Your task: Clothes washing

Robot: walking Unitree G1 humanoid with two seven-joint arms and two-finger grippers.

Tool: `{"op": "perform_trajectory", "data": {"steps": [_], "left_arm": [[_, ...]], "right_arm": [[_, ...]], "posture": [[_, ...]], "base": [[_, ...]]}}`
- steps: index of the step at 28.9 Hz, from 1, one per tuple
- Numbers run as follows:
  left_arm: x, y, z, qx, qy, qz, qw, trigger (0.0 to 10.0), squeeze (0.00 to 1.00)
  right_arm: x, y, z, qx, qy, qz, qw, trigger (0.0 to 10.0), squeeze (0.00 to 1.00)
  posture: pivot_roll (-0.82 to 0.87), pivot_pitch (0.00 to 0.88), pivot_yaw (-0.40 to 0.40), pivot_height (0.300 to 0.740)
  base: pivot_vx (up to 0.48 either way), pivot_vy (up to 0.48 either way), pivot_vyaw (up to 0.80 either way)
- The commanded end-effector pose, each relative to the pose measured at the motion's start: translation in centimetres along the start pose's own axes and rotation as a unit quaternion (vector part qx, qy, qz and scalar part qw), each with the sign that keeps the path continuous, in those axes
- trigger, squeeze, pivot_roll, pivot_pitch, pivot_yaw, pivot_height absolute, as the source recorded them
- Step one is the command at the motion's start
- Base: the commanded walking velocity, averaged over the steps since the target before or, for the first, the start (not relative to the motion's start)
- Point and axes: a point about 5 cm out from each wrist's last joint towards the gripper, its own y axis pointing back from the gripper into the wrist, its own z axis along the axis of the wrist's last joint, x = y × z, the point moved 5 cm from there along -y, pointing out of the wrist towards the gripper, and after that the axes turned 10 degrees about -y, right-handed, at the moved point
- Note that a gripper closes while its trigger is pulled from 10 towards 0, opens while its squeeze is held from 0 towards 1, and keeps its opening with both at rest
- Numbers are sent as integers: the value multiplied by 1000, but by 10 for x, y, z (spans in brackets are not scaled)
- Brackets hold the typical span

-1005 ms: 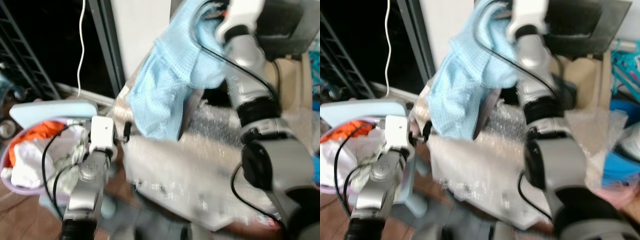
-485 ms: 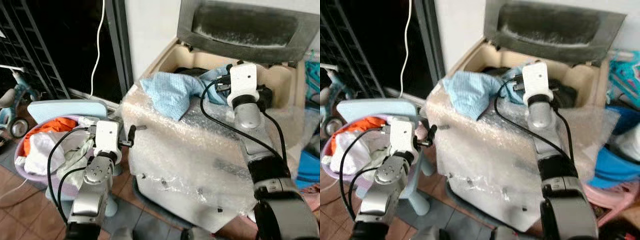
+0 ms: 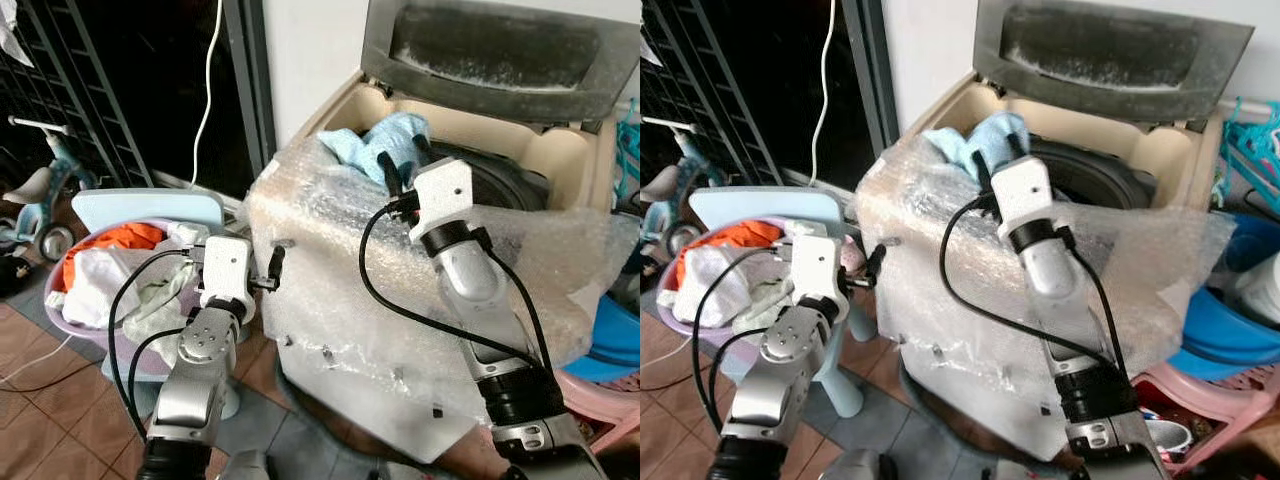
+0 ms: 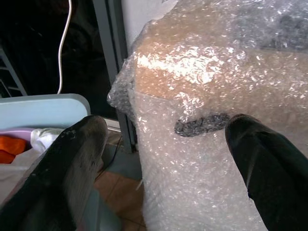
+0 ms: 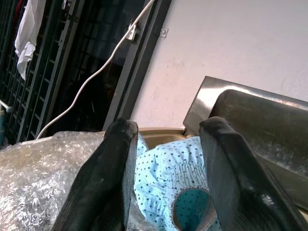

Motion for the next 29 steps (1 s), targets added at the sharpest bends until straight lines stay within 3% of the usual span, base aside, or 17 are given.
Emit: {"op": "perform_trajectory", "data": {"steps": [1,10,14,17,18,19,20,21,22,26,29], "left_arm": [[3,0,5,-9,-1,7,1000,10000,0],[2,2,5,-12,5,6,1000,10000,0],[-4,0,6,-13,-1,-9,1000,10000,0],[-5,0,7,-14,-1,-9,1000,10000,0],[-6,-1,8,-15,-1,-10,1000,10000,0],[-7,-1,8,-16,-2,-11,1000,10000,0],[-7,-2,8,-16,-2,-11,1000,10000,0],[-7,-2,8,-16,-2,-10,1000,10000,0],[-7,-1,7,-14,-3,-9,1000,10000,0],[-5,0,5,-10,-5,-4,1000,10000,0],[-1,3,1,-1,-3,5,1000,10000,0]], "right_arm": [[-4,4,0,4,-1,-8,1000,10000,1000],[18,16,-11,27,-22,22,999,10000,1000],[30,-15,-9,43,-80,52,995,10000,1000],[31,-20,-6,41,-83,56,994,10000,1000],[32,-28,-4,44,-93,61,993,10000,1000],[30,-51,-10,86,-121,64,987,10000,1000],[29,-60,-12,102,-131,64,984,10000,1000],[27,-65,-14,115,-137,61,982,10000,1000],[17,-71,-29,173,-138,37,974,10000,1000],[-2,-71,-45,231,-168,-4,958,10000,1000],[-46,-55,-68,273,-203,-123,932,10000,1000]], "posture": [[-30,0,32,740],[-30,0,34,740],[-40,0,43,740],[-38,0,44,740],[-36,0,43,740],[-34,0,39,740],[-34,0,39,740],[-27,0,30,740],[-18,0,21,740],[-9,0,12,740],[-4,0,4,740]], "base": [[0,0,0],[0,0,0],[0,0,0],[0,0,0],[0,0,0],[0,0,0],[0,0,0],[0,0,0],[0,0,0],[0,0,0],[0,0,0]]}}
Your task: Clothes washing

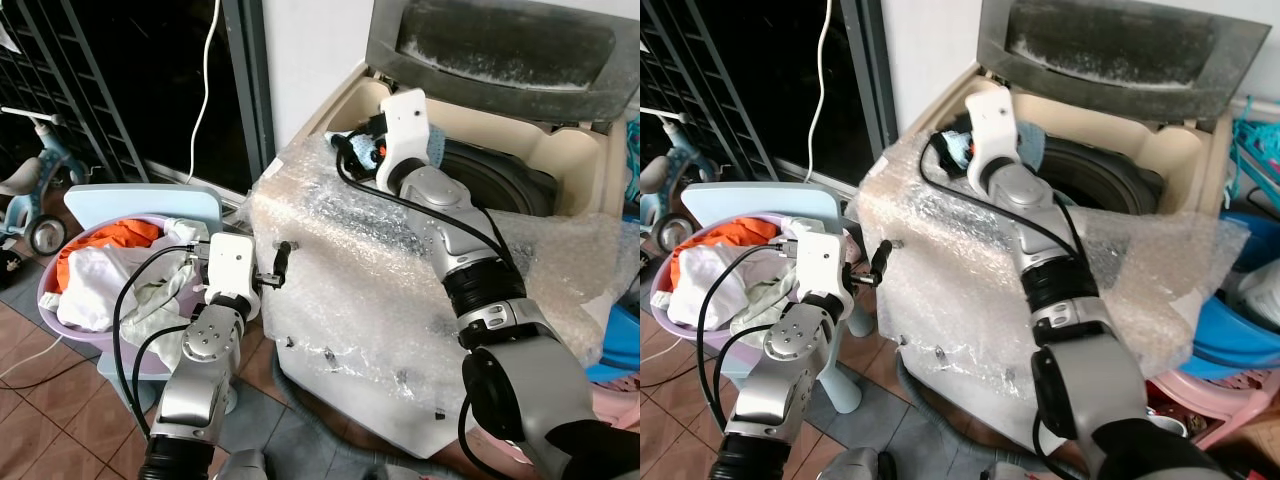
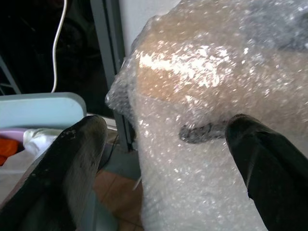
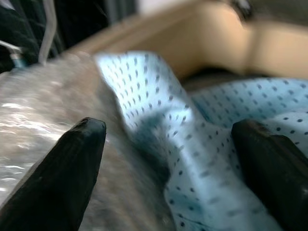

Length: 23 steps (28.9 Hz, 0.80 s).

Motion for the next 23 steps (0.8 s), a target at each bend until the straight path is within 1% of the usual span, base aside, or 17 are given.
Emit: {"op": "perform_trajectory", "data": {"steps": [1,2,3,4,5,6,7,9,10,12,13,14,15,16,18,19,23], "left_arm": [[5,2,-1,4,-3,10,1000,10000,0],[5,2,-2,6,-4,10,1000,10000,0],[5,2,-2,6,-4,10,1000,10000,0],[5,2,-2,7,-5,8,1000,10000,0],[5,1,-2,7,-6,7,1000,10000,0],[5,0,-1,5,-9,5,1000,10000,0],[5,0,-1,4,-9,5,1000,10000,0],[6,0,-1,3,-9,4,1000,10000,0],[6,-1,-1,3,-10,4,1000,10000,0],[6,-2,0,2,-11,3,1000,10000,0],[5,-3,1,1,-11,3,1000,10000,0],[5,-3,2,0,-11,3,1000,10000,0],[5,-4,3,-2,-12,3,1000,10000,0],[5,-4,3,-3,-12,3,1000,10000,0],[5,-4,4,-4,-13,4,1000,10000,0],[7,-3,4,-7,-12,7,1000,10000,0],[13,0,4,-6,-11,18,1000,10000,0]], "right_arm": [[-24,2,1,7,-32,-52,998,10000,1000],[-48,5,-5,22,-60,-103,993,10000,1000],[-48,5,-5,22,-60,-103,993,10000,1000],[-79,13,-6,22,-57,-171,983,10000,1000],[-91,18,0,6,-54,-199,979,10000,1000],[-103,26,26,-59,-25,-222,973,10000,1000],[-103,28,35,-79,-14,-222,972,10000,1000],[-100,30,47,-110,-16,-214,971,10000,1000],[-96,33,56,-136,-12,-204,969,10000,1000],[-84,43,73,-196,15,-181,964,10000,1000],[-78,48,76,-216,30,-169,961,10000,1000],[-72,51,77,-229,46,-160,959,10000,1000],[-63,57,78,-253,77,-147,953,10000,1000],[-59,60,79,-261,86,-142,951,10000,1000],[-54,63,78,-270,86,-133,950,10000,1000],[-49,69,77,-283,96,-127,946,10000,1000],[-27,82,73,-304,114,-72,943,10000,1000]], "posture": [[-4,0,4,740],[-5,0,5,740],[-5,0,5,740],[-8,0,12,740],[-12,0,18,740],[-18,0,24,740],[-20,0,26,740],[-25,0,30,740],[-29,0,34,740],[-33,0,38,740],[-33,0,38,740],[-32,0,39,740],[-30,0,40,740],[-30,0,40,740],[-28,0,39,740],[-23,0,36,740],[-22,0,35,740]], "base": [[0,0,0],[0,0,0],[0,0,0],[0,0,0],[0,0,0],[0,0,0],[0,0,0],[0,0,0],[0,0,0],[0,0,0],[0,0,0],[0,0,0],[0,0,0],[0,0,0],[0,0,0],[0,0,0],[0,0,0]]}}
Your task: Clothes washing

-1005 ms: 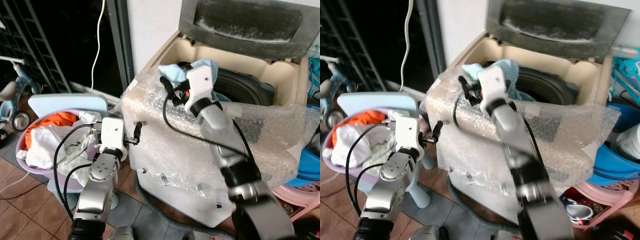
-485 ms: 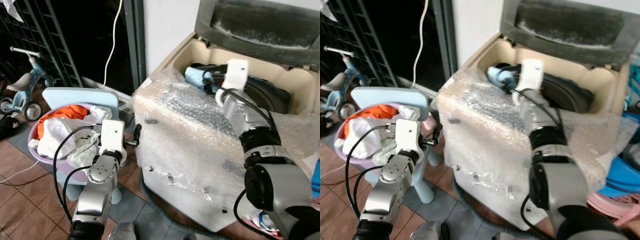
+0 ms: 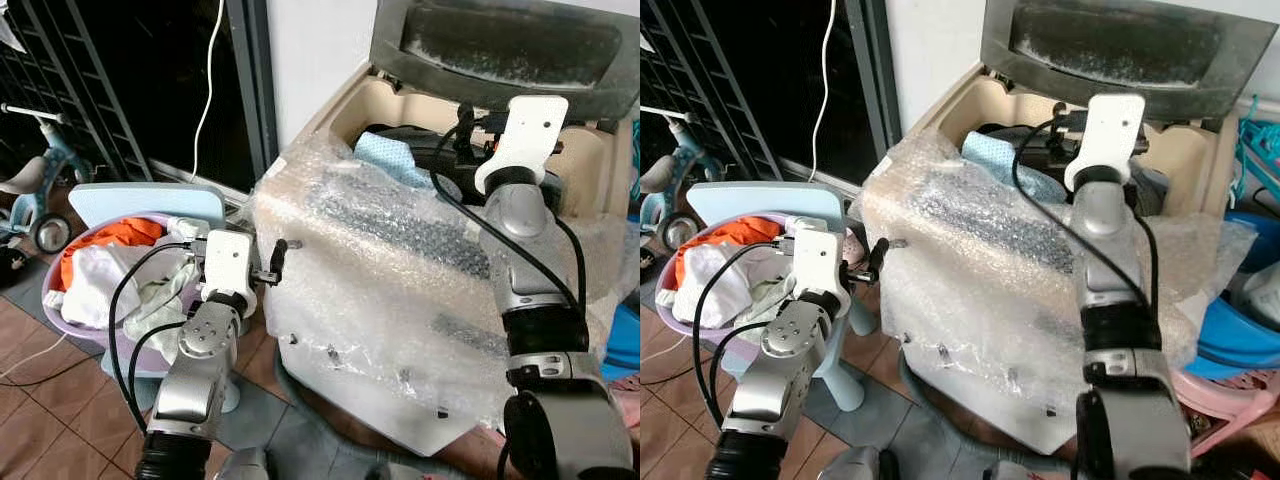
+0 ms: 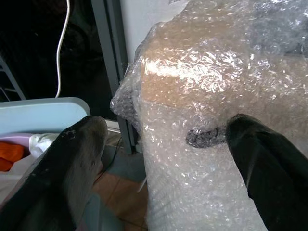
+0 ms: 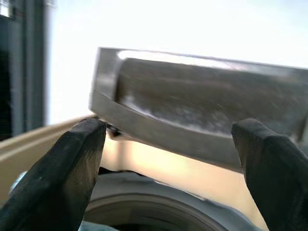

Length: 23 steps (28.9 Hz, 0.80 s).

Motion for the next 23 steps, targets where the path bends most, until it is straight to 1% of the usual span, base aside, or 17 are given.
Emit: {"op": "perform_trajectory", "data": {"steps": [1,2,3,4,5,6,7,8,9,10,11,15,19,23], "left_arm": [[8,3,0,0,-6,15,1000,10000,0],[10,4,-1,-1,-6,19,1000,10000,0],[10,4,-1,-1,-6,19,1000,10000,0],[11,5,-2,1,-4,22,1000,10000,0],[11,5,-2,2,-3,23,1000,10000,0],[12,6,-3,3,-3,24,1000,10000,0],[12,6,-4,4,0,24,1000,10000,0],[11,7,-4,5,1,24,1000,10000,0],[10,7,-3,4,1,22,1000,10000,0],[10,7,-2,4,1,21,1000,10000,0],[6,6,-2,4,1,14,1000,10000,0],[1,5,-1,4,-3,4,1000,10000,0],[3,5,-2,7,-2,8,1000,10000,0],[5,5,-2,7,-4,12,1000,10000,0]], "right_arm": [[15,7,14,-27,4,36,999,10000,1000],[21,20,7,-19,2,48,999,10000,1000],[21,20,7,-19,2,48,999,10000,1000],[27,33,-3,-4,3,57,998,10000,929],[30,40,-9,4,2,63,998,10000,835],[33,45,-12,9,2,67,998,10000,835],[37,52,-14,13,4,72,997,10000,639],[39,54,-15,14,5,73,997,10000,639],[41,56,-14,14,6,76,997,10000,424],[42,57,-14,14,7,78,997,10000,424],[44,60,-14,16,11,83,996,10000,0],[44,64,-16,22,17,82,996,10000,0],[38,64,-21,33,30,75,996,10000,0],[37,65,-23,40,32,72,996,10000,0]], "posture": [[-17,0,31,740],[-15,0,26,740],[-15,0,26,740],[-15,0,26,740],[-15,0,26,740],[-19,0,29,740],[-24,0,34,740],[-25,0,35,740],[-27,0,40,740],[-27,0,40,740],[-31,0,44,740],[-36,0,46,740],[-33,0,43,740],[-31,0,41,740]], "base": [[0,0,0],[-244,0,0],[-244,0,0],[-285,368,0],[-277,375,0],[-277,375,0],[-262,405,0],[-262,405,0],[-262,405,0],[-262,405,0],[-240,416,0],[0,429,0],[0,435,0],[0,446,0]]}}
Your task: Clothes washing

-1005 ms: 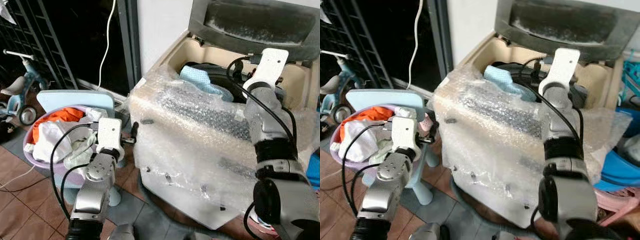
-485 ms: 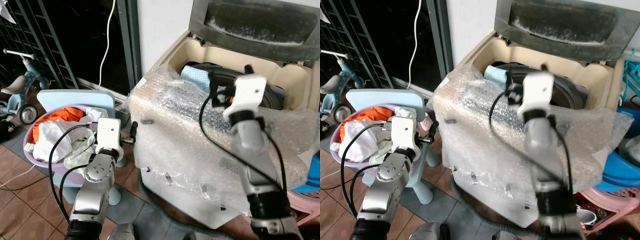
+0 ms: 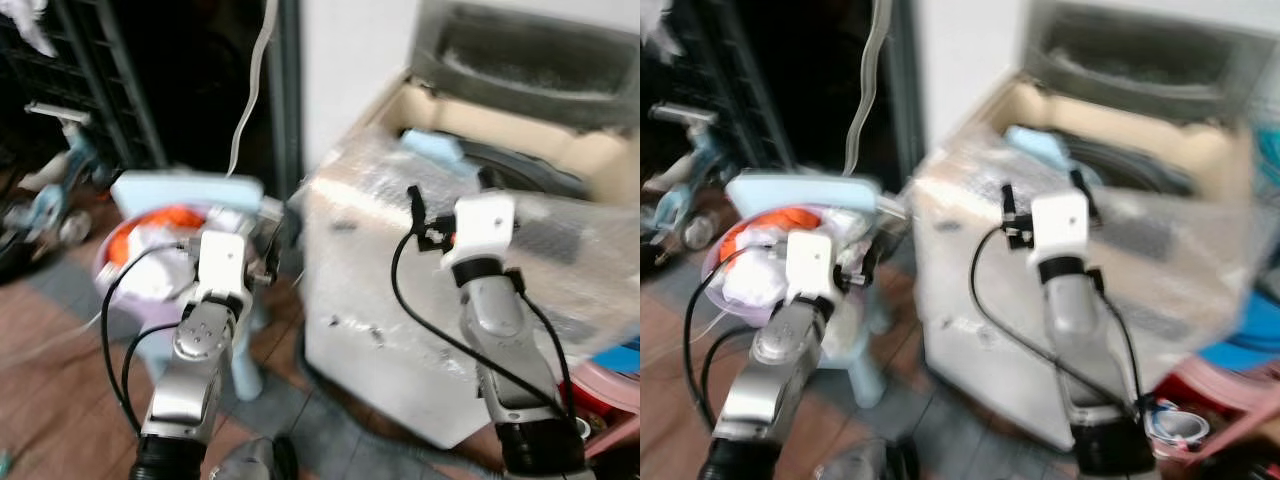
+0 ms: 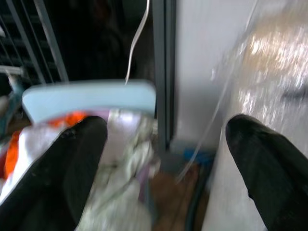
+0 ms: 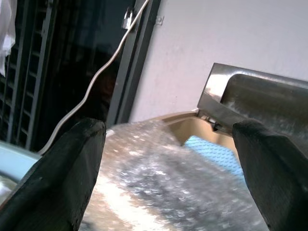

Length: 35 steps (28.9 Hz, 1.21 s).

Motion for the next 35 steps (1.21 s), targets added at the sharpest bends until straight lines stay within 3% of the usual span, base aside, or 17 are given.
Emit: {"op": "perform_trajectory", "data": {"steps": [1,17,22,28,35], "left_arm": [[5,-2,6,-10,-8,4,1000,10000,0],[10,-1,4,-20,-15,9,1000,10000,0],[16,-3,-4,-14,-28,22,999,10000,0],[27,8,-28,19,-19,38,999,10000,0],[26,3,-37,23,-27,31,999,10000,0]], "right_arm": [[2,3,-9,22,-2,0,1000,10000,0],[3,19,-30,62,0,-10,998,10000,0],[-5,31,-58,114,-4,-27,993,10000,0],[-5,65,-105,182,-16,-54,982,10000,0],[-13,67,-108,182,-12,-67,981,10000,0]], "posture": [[-31,0,41,740],[-39,0,35,740],[-23,0,-21,740],[-41,0,20,740],[-62,0,37,740]], "base": [[0,465,0],[0,22,0],[0,0,-726],[0,130,-133],[0,480,-571]]}}
